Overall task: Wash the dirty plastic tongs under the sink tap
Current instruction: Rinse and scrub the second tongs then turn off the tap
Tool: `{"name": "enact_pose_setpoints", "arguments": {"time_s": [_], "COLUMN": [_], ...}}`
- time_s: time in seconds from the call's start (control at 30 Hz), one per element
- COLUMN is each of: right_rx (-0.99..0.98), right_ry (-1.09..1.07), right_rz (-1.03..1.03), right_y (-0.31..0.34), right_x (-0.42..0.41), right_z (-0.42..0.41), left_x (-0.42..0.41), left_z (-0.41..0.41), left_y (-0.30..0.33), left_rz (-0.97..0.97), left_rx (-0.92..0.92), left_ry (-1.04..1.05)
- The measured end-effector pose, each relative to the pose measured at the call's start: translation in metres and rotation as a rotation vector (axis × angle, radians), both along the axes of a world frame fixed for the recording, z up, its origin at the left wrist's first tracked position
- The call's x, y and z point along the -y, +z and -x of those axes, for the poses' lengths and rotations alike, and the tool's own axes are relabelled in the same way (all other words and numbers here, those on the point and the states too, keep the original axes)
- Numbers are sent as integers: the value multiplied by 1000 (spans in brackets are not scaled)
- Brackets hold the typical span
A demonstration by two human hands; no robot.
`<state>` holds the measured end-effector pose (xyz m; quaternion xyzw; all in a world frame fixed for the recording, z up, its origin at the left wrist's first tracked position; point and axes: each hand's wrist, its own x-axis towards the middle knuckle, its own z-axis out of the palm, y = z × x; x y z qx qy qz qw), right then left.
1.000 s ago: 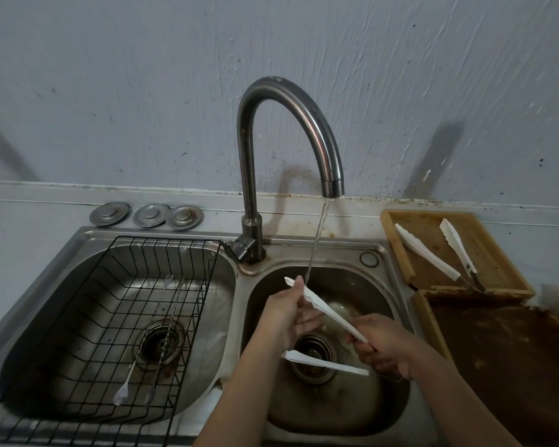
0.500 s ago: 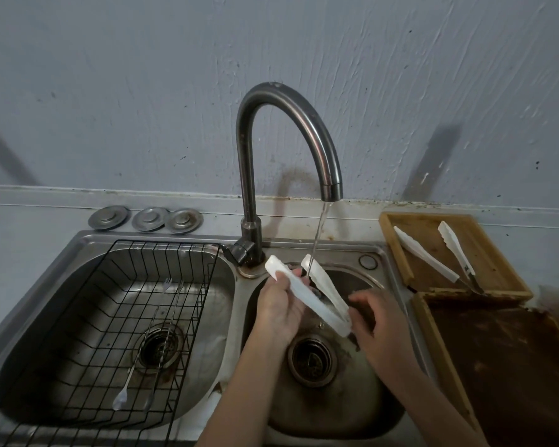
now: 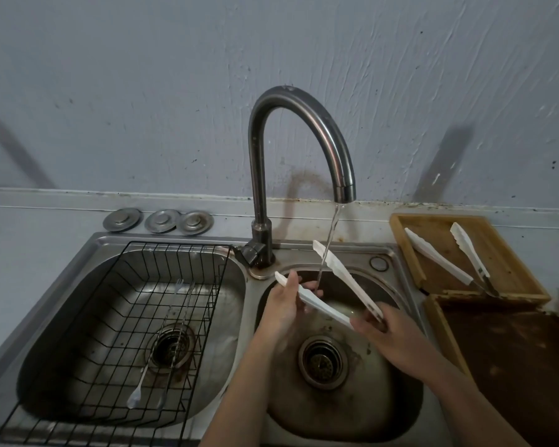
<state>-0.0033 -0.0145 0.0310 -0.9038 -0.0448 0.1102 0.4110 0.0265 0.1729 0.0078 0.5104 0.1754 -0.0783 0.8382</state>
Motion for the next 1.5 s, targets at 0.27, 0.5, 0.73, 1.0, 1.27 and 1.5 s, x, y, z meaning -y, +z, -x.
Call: {"name": "enact_pose_setpoints", "arguments": {"time_s": [0.27, 0.5, 0.73, 1.0, 1.27, 1.5], "right_rx": [59, -5, -26, -7, -4, -45], "right_ry": [199, 253, 261, 189, 145, 171], "right_rz": [-15, -104, -87, -132, -146, -112], "right_y": [6, 5, 17, 14, 11, 14], "right_x": [-4, -4, 0, 1, 0, -12], "right_z": [3, 3, 0, 1, 5, 2], "left_x": [-7, -9, 9, 24, 16, 7], "left_z": [-3, -11, -15, -19, -16, -30], "left_y": [18, 27, 32, 38, 37, 47], "left_rz": [241, 222, -13, -210, -107, 261], "left_rx": [22, 158, 231, 250, 98, 1], "left_ry": [34, 88, 137, 57, -47, 246]}}
